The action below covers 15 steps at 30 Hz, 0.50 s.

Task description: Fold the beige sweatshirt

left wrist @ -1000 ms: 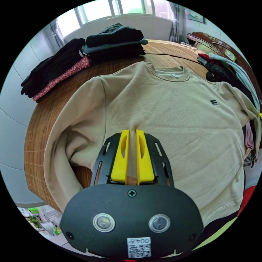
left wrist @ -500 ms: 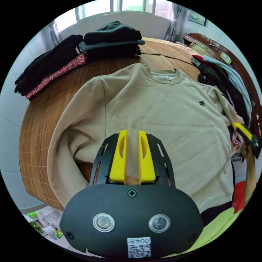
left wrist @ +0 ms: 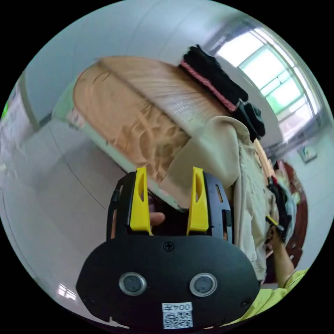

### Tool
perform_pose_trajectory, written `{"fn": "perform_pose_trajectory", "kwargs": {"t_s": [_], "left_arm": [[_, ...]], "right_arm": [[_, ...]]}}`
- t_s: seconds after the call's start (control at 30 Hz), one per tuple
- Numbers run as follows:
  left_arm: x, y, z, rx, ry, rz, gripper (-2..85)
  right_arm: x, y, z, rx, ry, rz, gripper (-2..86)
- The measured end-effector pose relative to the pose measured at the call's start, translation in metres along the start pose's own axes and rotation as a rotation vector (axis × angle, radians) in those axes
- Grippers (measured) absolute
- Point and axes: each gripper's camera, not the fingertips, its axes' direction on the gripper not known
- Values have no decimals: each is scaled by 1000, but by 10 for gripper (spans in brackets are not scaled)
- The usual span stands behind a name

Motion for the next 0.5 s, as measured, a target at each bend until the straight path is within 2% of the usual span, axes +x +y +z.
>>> {"fn": "perform_pose_trajectory", "kwargs": {"t_s": [0.1,0.2,0.27,0.33,0.43,0.5], "left_arm": [[-66,48,27,-24,106,-157,180],[-97,73,64,-62,332,-293,186],[-105,80,84,-16,516,-383,192],[-102,80,92,11,585,-414,196],[-85,74,103,-38,627,-410,188],[-76,69,102,-70,566,-436,163]], "right_arm": [[8,0,2,-6,-27,11,-7],[15,-2,4,-24,-40,6,-7],[17,-4,5,-41,-40,2,-7],[18,-6,6,-54,-33,-4,-7],[18,-7,7,-58,-20,-4,-7],[20,-6,8,-53,-18,1,-7]]}}
